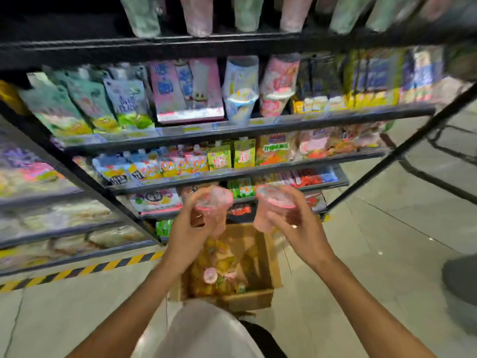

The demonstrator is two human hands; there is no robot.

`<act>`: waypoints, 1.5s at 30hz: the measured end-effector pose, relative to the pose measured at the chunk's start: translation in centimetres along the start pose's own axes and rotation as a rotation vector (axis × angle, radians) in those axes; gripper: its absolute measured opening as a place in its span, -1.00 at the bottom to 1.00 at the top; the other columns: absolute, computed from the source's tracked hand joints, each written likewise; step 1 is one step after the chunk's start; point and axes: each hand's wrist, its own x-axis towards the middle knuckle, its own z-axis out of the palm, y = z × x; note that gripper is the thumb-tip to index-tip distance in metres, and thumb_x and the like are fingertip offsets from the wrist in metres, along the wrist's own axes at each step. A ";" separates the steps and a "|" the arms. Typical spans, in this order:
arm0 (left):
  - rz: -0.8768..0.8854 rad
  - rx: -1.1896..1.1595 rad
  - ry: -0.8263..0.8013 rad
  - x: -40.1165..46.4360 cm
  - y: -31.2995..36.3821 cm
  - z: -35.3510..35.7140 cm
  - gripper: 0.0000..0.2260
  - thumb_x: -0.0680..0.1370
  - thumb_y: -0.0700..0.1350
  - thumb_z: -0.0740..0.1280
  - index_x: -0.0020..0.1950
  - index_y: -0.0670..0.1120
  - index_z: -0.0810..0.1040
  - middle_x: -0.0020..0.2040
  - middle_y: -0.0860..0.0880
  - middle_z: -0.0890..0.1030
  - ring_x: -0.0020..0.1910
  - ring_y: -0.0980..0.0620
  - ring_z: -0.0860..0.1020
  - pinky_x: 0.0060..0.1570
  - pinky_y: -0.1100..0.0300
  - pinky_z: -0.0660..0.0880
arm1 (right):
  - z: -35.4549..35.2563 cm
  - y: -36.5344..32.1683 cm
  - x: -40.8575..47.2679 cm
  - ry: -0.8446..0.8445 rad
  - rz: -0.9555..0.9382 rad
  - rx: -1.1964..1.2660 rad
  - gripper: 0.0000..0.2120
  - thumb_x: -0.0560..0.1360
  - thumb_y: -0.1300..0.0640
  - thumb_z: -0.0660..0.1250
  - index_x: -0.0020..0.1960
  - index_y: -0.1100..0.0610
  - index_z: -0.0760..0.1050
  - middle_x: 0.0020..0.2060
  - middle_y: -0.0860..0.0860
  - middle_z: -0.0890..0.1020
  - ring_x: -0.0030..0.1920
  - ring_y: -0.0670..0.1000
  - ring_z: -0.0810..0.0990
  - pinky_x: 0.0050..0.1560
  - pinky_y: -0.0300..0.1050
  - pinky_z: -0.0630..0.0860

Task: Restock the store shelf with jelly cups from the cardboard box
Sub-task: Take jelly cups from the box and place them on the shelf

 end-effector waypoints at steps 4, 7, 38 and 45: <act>0.041 -0.080 -0.061 0.6 4.0 -1.1 -0.46 0.51 -0.36 0.45 0.33 0.15 0.50 0.21 0.19 0.62 0.14 0.13 0.62 0.05 0.30 0.55 | -1.4 -4.3 -1.0 0.002 -0.071 -0.006 -0.46 0.56 0.15 0.44 0.45 -0.17 0.35 0.31 -0.33 0.48 0.31 -0.21 0.51 0.09 -0.32 0.55; 0.166 -0.066 -0.121 1.2 7.3 -1.7 -0.47 0.51 -0.29 0.47 0.36 0.17 0.47 0.31 0.24 0.54 0.27 0.12 0.57 0.20 0.21 0.54 | -2.9 -7.3 -1.1 0.010 -0.126 -0.032 -0.44 0.55 0.21 0.45 0.44 -0.18 0.37 0.29 -0.35 0.50 0.31 -0.20 0.53 0.13 -0.25 0.58; 0.560 0.159 -0.033 21.6 28.2 37.1 -0.47 0.55 -0.28 0.44 0.41 0.15 0.43 0.30 0.34 0.52 0.26 0.26 0.54 0.23 0.26 0.51 | -44.7 -7.1 21.6 0.107 -0.471 -0.049 -0.45 0.54 0.24 0.45 0.45 -0.07 0.38 0.27 -0.27 0.55 0.23 -0.26 0.57 0.12 -0.36 0.53; 0.714 0.224 0.036 25.6 34.2 38.5 -0.48 0.53 -0.36 0.41 0.41 0.01 0.41 0.26 0.33 0.51 0.28 0.18 0.52 0.24 0.21 0.51 | -47.6 -11.3 27.9 0.118 -0.626 -0.083 -0.42 0.54 0.21 0.47 0.48 -0.05 0.36 0.29 -0.13 0.59 0.28 -0.14 0.58 0.23 -0.20 0.56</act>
